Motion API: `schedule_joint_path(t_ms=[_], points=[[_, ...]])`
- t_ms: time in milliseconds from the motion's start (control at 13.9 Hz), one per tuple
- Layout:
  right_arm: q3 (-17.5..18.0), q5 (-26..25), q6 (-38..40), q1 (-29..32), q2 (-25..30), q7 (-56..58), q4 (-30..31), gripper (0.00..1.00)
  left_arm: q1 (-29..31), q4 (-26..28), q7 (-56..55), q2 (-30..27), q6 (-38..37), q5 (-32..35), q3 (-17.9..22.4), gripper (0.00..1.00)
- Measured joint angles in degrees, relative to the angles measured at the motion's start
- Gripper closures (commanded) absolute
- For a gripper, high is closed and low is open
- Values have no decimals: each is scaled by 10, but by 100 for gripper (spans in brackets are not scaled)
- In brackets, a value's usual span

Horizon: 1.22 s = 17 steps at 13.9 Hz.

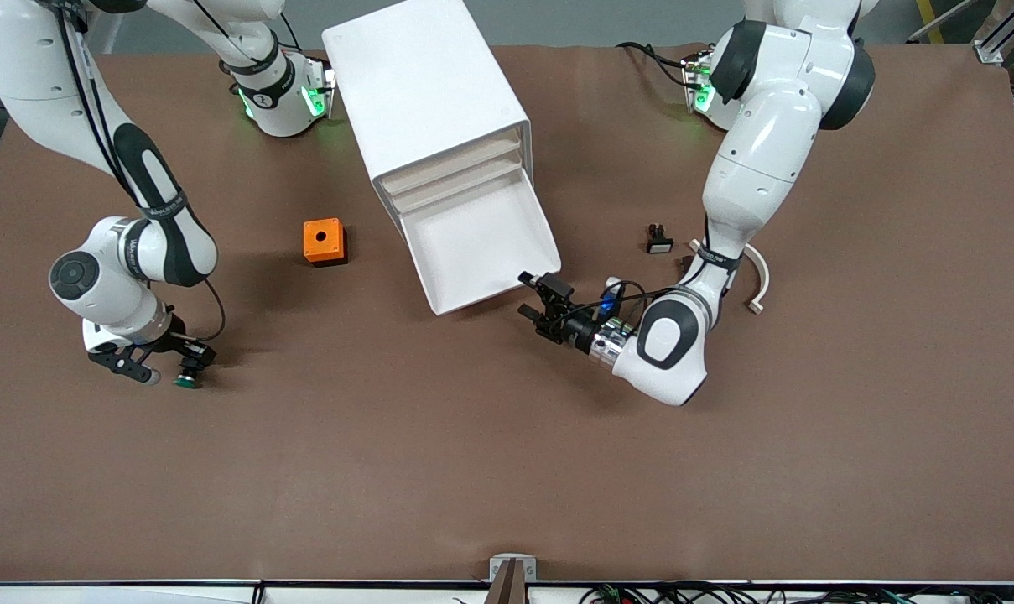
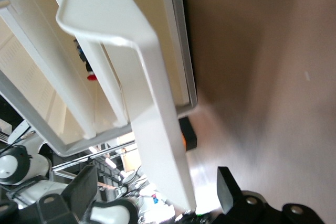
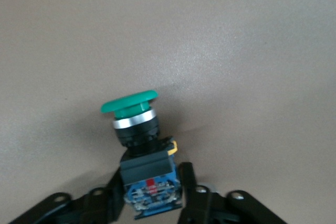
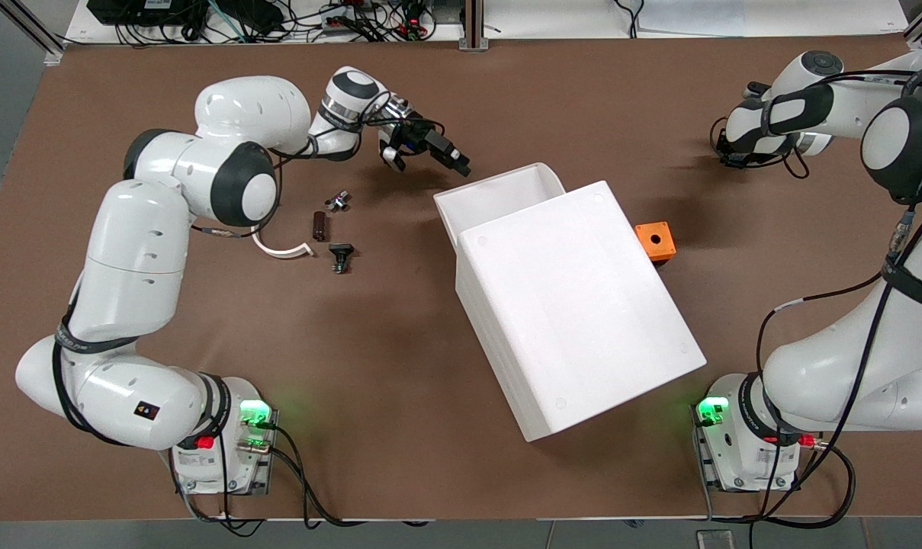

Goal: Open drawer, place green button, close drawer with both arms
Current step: 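Carry the green button with the right gripper over the open drawer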

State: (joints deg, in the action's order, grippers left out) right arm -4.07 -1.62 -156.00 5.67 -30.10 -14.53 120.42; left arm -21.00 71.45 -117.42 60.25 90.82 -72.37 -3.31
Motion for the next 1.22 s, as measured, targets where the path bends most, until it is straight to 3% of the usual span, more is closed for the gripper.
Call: schedule_joint_path(t_ms=[215, 359, 503, 646, 862, 1221], points=[[1, 0, 52, 0, 10, -10, -9, 100, 1, -41, 76, -1, 1, -1, -2, 0], [5, 0, 149, -15, 53, -83, -19, 100, 1, -56, 138, -2, 1, -1, -2, 0], [11, 1, 246, -76, 122, -213, -24, 100, 1, -62, 196, -4, 2, -1, 2, 0], [16, 27, 295, -155, 181, -341, -22, 100, -1, -66, 261, -11, 2, 5, 9, 0], [18, 96, 297, -252, 206, -476, -23, 100, -16, -71, 361, -39, 9, 52, 10, 0], [18, 100, 290, -351, 201, -659, -68, 100, -41, -72, 478, -86, 58, 173, 11, 0]])
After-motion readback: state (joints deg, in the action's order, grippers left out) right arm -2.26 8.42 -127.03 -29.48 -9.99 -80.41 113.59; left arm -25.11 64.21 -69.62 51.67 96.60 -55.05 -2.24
